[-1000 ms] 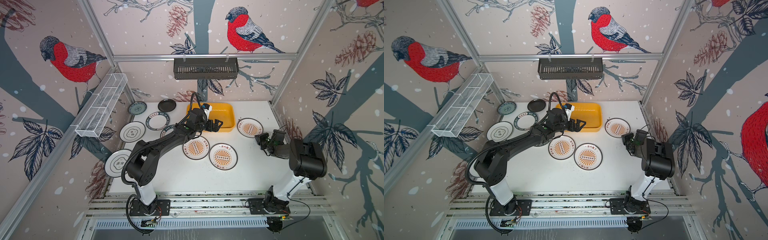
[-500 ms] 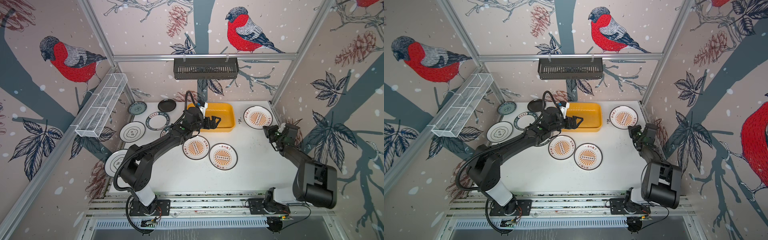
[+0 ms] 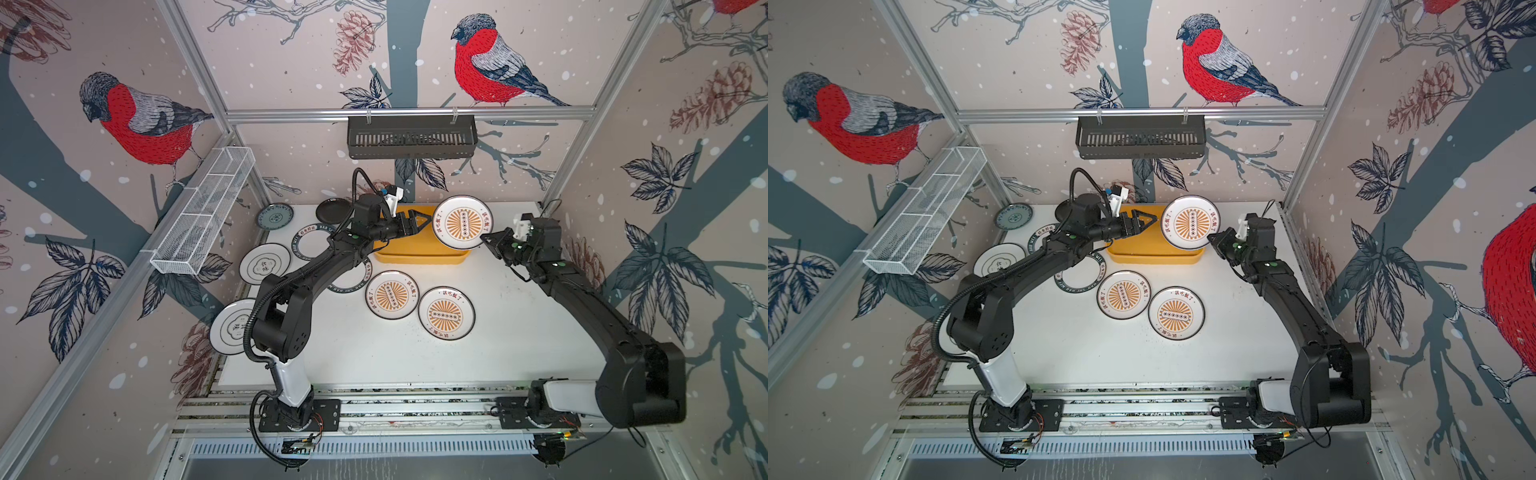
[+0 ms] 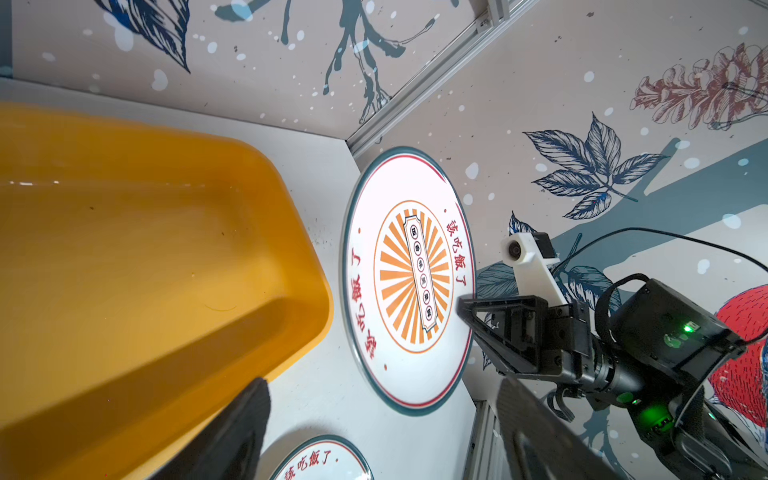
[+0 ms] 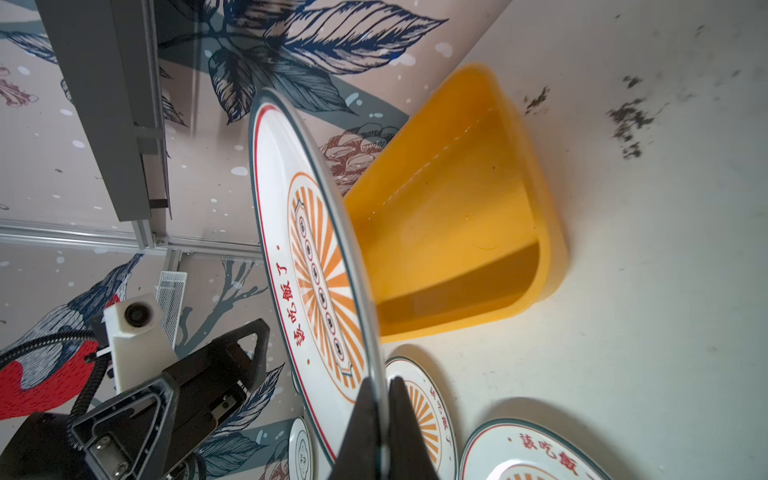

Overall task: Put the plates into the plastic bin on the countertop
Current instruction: 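Lift the sunburst plate upright with the right gripper toward the left gripper, then close the left gripper on the plate rim while the right gripper releases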

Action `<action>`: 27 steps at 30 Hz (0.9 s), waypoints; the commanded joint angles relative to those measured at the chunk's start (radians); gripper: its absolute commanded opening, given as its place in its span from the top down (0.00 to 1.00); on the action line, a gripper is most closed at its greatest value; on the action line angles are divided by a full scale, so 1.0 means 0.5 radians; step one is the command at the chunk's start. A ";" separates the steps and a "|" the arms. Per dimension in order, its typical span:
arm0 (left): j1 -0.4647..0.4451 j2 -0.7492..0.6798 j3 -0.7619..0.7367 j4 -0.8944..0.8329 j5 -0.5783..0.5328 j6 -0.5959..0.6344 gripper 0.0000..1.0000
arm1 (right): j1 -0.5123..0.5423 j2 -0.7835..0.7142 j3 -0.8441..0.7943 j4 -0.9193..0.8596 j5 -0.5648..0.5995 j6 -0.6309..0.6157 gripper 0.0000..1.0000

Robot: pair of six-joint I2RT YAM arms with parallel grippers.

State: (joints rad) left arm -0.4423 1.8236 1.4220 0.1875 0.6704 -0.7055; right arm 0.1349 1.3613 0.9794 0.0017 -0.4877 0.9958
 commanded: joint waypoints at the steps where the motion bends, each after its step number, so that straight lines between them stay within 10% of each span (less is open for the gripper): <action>1: 0.050 0.039 0.034 -0.050 0.192 0.012 0.15 | 0.105 0.091 0.083 0.110 0.083 0.042 0.98; 19: 0.185 0.291 0.146 0.073 0.437 -0.149 0.84 | 0.322 0.365 0.198 0.297 0.143 0.117 0.98; 27: 0.216 0.331 0.130 0.184 0.434 -0.236 1.00 | 0.316 0.424 0.189 0.317 0.165 0.121 0.87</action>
State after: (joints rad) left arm -0.3355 1.9800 1.4796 0.1967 0.8417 -0.8459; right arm 0.2955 1.5642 1.0718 0.1406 -0.4305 1.0416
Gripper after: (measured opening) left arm 0.086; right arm 0.080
